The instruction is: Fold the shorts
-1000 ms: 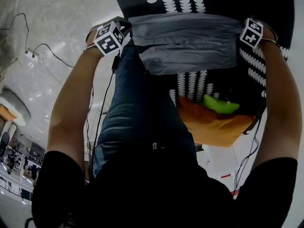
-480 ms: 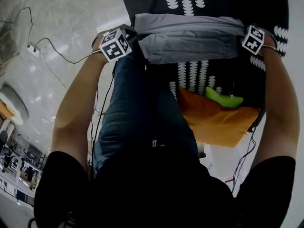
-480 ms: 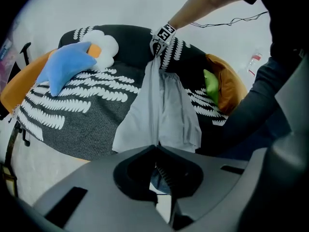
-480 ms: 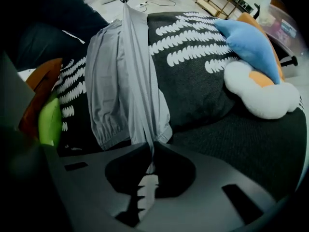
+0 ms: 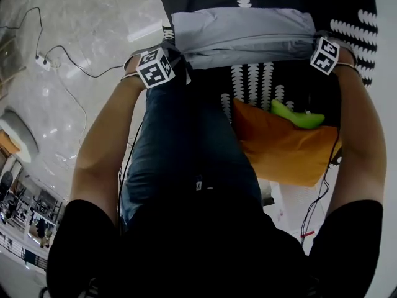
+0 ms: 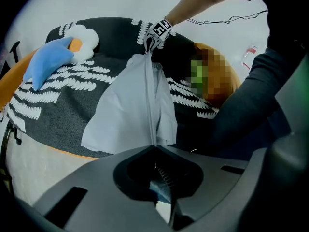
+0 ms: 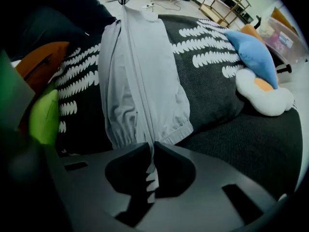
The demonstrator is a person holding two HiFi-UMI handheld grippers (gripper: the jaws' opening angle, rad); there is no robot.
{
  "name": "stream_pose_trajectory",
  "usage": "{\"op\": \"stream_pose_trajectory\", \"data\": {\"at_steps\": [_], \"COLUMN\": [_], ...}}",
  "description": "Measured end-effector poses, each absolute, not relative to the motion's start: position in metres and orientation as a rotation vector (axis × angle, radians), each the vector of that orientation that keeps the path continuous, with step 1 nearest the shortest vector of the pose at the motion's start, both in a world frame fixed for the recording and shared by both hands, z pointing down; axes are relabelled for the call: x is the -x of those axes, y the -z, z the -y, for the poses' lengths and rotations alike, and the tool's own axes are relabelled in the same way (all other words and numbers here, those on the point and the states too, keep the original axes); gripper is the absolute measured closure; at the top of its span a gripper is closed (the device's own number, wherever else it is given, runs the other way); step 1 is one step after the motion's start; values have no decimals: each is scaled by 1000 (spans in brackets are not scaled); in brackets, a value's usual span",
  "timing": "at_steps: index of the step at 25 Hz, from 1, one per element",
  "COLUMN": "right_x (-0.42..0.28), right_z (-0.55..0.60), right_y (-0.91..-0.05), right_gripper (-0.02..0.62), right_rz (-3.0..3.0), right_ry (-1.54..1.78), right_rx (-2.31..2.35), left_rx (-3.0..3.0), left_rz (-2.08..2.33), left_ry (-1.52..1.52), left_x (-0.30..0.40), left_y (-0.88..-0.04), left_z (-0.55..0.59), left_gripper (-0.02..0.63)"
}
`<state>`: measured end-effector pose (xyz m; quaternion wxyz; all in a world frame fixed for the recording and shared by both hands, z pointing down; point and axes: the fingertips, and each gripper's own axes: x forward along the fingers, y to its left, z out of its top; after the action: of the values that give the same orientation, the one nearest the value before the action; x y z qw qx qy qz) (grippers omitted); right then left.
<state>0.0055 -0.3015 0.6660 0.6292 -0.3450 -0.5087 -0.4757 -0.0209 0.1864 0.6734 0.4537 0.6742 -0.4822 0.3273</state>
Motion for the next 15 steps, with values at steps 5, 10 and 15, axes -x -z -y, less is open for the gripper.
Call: {"op": "stream_pose_trajectory", "data": {"at_steps": [5, 10, 15], "right_x": [-44, -73, -87], "right_z": [307, 308, 304], "right_y": [-687, -700, -707], "right_gripper": [575, 575, 577], "right_rz": [1183, 1185, 1179], "right_ry": [1095, 1094, 1108], "right_rx": [774, 736, 716], "left_rx": [-1679, -1674, -1698], "left_rz": [1134, 1113, 1067], "left_ry": [-807, -789, -786], "left_x": [-18, -40, -56], "left_y": [-689, -702, -704], "left_z": [-184, -183, -184], "left_gripper": [583, 583, 583]}}
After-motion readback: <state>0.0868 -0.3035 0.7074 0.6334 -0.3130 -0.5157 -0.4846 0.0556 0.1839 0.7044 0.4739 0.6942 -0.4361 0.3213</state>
